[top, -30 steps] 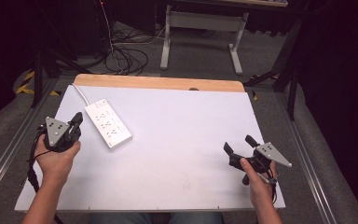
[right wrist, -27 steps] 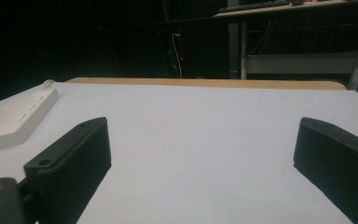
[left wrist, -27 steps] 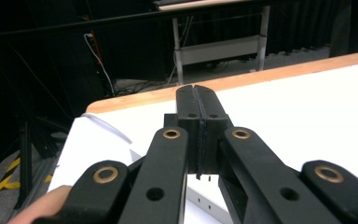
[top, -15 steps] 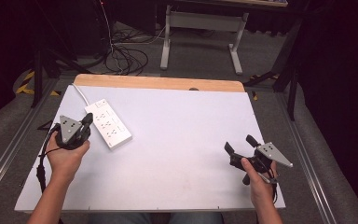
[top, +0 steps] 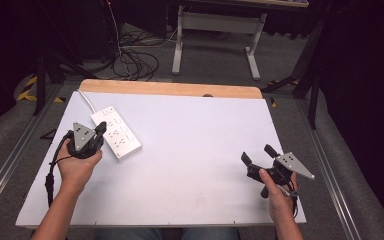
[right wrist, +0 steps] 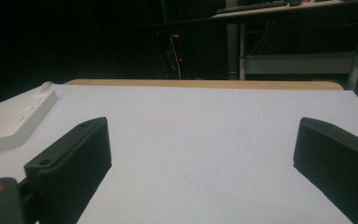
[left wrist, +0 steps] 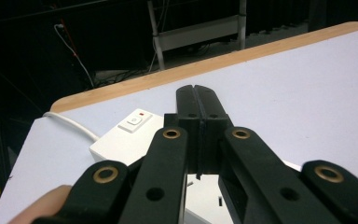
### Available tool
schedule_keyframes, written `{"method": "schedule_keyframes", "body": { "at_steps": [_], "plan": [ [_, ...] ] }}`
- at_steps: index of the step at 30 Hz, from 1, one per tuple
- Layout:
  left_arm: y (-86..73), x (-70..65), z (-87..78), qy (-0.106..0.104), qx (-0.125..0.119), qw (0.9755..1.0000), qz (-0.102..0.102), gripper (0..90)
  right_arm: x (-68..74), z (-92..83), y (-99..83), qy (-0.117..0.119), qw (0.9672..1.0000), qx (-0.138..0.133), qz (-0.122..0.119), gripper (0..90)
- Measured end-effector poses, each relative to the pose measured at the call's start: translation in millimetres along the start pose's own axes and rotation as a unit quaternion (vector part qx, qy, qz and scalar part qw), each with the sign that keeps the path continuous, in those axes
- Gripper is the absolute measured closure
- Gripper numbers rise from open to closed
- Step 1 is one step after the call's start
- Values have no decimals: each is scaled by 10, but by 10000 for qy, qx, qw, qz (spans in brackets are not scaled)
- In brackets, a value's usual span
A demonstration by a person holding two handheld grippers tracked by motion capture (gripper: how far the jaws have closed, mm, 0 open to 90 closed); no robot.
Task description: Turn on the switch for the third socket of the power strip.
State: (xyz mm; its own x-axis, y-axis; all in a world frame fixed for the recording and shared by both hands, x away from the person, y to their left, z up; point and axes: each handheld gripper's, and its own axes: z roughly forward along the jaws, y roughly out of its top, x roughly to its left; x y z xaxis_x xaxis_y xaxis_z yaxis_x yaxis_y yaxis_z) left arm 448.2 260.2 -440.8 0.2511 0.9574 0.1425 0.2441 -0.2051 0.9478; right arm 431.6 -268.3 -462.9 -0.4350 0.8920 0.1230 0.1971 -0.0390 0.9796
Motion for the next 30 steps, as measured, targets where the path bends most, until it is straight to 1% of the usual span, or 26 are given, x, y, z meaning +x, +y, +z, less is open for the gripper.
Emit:
{"method": "schedule_keyframes", "body": {
  "at_steps": [1, 6, 9, 14, 19, 23, 30],
  "plan": [
    [1, -1, 6, -11, 30, 10000, 59, 899, 1, -1, 0, -2, 10000, 0, 3, 44],
    [3, -40, 54, -79, 72, 9999, 115, 899, -2, -5, 3, -1, 10000, -9, -8, 44],
    [2, -72, 87, -115, 110, 9997, 184, 899, -5, -5, 3, -5, 10000, -5, -13, 44],
    [-7, -110, 125, -190, 153, 9995, 183, 899, -3, -5, 2, -6, 10000, -3, -19, 44],
    [-18, -127, 145, -238, 207, 9992, 258, 899, -4, -5, 1, -7, 10000, 5, -16, 45],
    [-27, -152, 164, -284, 261, 9989, 271, 899, -1, -2, -1, -8, 10000, 10, -8, 44],
    [-44, -176, 196, -340, 344, 9982, 353, 899, -2, 0, -1, 4, 10000, 12, -5, 45]
  ]
}}
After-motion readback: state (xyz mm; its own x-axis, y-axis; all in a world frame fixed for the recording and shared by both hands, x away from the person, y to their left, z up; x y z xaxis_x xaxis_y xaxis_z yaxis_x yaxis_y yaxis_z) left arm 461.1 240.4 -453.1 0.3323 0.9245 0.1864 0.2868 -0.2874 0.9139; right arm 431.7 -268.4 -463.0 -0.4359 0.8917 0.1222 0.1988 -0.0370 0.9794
